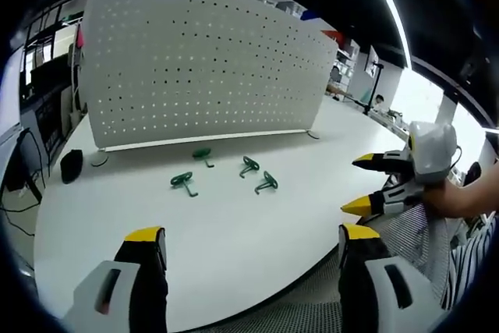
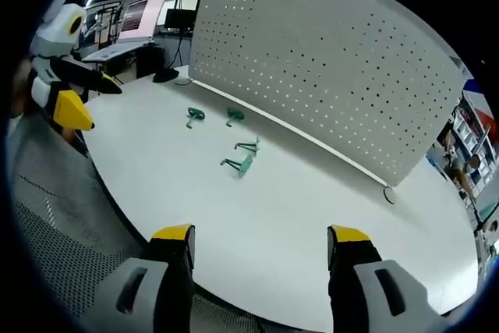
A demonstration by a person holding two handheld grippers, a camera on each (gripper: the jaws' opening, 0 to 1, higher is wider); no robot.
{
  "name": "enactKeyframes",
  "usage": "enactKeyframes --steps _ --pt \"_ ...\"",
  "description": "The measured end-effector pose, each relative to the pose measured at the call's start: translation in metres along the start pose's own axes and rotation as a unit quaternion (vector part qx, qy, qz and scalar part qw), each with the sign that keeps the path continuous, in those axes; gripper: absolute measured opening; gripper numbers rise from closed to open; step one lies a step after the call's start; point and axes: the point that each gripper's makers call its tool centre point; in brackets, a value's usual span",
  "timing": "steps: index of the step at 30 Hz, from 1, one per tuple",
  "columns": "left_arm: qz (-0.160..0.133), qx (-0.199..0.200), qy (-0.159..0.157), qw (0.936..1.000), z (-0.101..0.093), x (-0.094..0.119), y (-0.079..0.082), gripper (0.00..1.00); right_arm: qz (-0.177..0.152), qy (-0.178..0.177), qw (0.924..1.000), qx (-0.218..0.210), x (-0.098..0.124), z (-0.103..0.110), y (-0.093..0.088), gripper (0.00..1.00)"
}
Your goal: Insert the hook assembly into the mounting plate slot until the hook locks in place.
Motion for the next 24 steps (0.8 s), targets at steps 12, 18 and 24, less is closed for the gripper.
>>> enactKeyframes --steps 12,18,24 --pt "0.011 -0.03 0.005 0.9995 -0.006 -0.003 -0.002 0.91 -0.013 -0.012 0.9998 -0.001 0.002 -0.008 0.003 0.64" --pt "0.013 -0.056 0.004 0.9984 -0.012 -0.004 -0.002 0.95 -0.019 -0.026 0.9993 -0.02 0.003 -0.018 0.005 0.65" --pt "0.026 -0.072 0.004 0.9971 -0.011 -0.004 -0.006 0.95 -0.017 -0.019 0.9996 -0.013 0.003 -0.013 0.004 0.65"
Point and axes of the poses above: the point that each gripper's makers call its tool centre point, and the gripper's own axes: x roughly backward along the fingers, z roughly to its left, y roughly out of its top, and after that the axes turned 5 degrees about -x, right-handed
